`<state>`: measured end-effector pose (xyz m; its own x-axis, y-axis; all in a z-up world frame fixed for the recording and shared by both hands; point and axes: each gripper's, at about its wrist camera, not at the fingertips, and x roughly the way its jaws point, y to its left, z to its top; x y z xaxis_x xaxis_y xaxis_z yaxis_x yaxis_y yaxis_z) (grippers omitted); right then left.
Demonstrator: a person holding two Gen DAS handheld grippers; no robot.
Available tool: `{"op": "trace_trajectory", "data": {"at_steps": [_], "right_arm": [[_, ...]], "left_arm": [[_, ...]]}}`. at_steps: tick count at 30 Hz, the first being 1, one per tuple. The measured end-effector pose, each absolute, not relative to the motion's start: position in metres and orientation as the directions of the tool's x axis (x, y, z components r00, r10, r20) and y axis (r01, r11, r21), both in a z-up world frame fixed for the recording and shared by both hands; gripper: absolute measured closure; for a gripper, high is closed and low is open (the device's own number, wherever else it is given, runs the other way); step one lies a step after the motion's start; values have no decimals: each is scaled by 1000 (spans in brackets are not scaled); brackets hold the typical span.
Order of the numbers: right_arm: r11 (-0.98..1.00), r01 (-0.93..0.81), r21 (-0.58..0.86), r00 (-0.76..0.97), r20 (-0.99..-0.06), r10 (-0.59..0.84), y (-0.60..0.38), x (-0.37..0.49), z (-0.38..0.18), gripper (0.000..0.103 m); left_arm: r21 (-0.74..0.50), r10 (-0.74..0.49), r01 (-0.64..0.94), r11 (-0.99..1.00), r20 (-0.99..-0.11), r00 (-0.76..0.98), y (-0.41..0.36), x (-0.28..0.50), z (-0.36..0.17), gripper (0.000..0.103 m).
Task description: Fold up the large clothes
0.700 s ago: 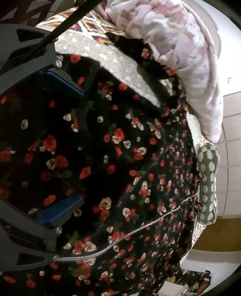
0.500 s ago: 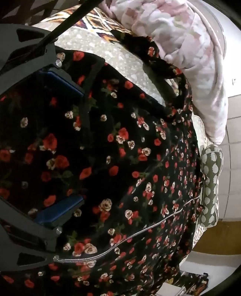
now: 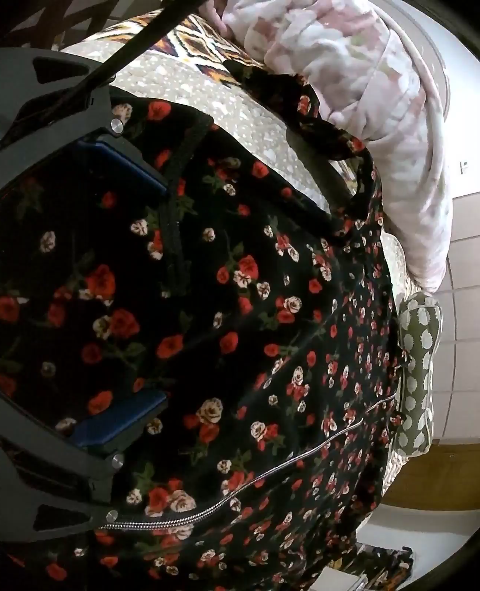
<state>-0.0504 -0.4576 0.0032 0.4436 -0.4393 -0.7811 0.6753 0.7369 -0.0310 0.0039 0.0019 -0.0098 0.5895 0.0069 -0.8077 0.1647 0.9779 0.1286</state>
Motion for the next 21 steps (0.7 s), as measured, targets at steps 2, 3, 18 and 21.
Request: {"op": "trace_trajectory", "data": {"at_steps": [2, 3, 18, 21], "right_arm": [[737, 675, -31, 444, -781, -439, -458, -50, 3, 0], [737, 675, -31, 444, -781, -439, -458, -50, 3, 0], [737, 675, -31, 443, -781, -440, -458, -50, 3, 0], [737, 675, -31, 443, -781, -440, -458, -50, 3, 0]], "left_arm": [[127, 6, 162, 979, -803, 596, 0, 5, -9, 0], [127, 5, 163, 978, -802, 597, 0, 6, -9, 0], [124, 8, 146, 981, -791, 612, -10, 6, -11, 0], [127, 11, 145, 981, -789, 614, -11, 6, -11, 0]]}}
